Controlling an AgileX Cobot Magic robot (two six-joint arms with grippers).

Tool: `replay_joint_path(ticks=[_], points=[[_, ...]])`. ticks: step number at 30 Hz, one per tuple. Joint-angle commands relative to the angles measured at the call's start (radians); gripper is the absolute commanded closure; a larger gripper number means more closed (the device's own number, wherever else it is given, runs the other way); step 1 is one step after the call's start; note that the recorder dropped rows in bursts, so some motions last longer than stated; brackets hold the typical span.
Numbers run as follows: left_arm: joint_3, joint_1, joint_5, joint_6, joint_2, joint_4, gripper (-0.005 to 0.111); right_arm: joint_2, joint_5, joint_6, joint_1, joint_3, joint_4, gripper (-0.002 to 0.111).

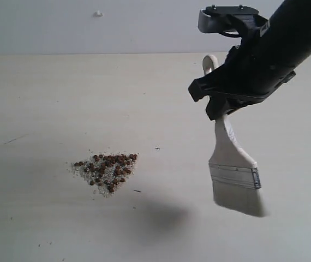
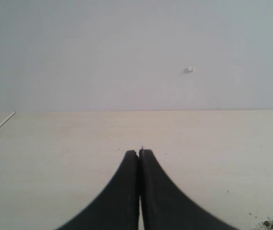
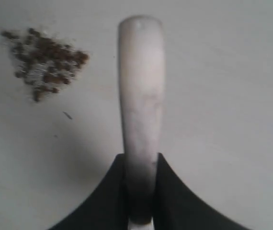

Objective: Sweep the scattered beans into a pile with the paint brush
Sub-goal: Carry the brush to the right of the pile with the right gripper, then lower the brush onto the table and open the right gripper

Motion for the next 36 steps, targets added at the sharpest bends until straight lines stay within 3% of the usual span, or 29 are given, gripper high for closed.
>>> replay_joint_path(ticks=[1,6,11,16,22,31,36], points=[[0.003,-0.004,-0.001,-0.003,-0.006,-0.004,0.107,0.046,-0.007,-0.1,-0.089,-0.012,0.156,0.108],[0.003,-0.004,-0.001,-0.003,-0.006,-0.004,0.107,0.145,0.018,-0.297,-0.203,-0.01,0.422,0.108],[0.003,-0.004,-0.001,-0.003,-0.006,-0.004,0.107,0.295,0.239,-0.664,-0.25,-0.012,0.755,0.108],[0.003,-0.004,-0.001,-0.003,-0.006,-0.004,0.107,0.43,0.315,-0.83,-0.289,-0.012,0.758,0.108],[0.003,-0.004,-0.001,-0.003,-0.006,-0.004,0.107,0.539,0.315,-0.871,-0.317,-0.012,0.778,0.108],[0.003,-0.004,-0.001,-0.003,-0.006,-0.004,0.107,0.591,0.188,-0.883,-0.317,-0.012,0.837,0.108],[0.003,-0.004,-0.001,-0.003,-0.006,-0.004,0.107,0.591,0.149,-0.866,-0.317,-0.012,0.848,0.092]])
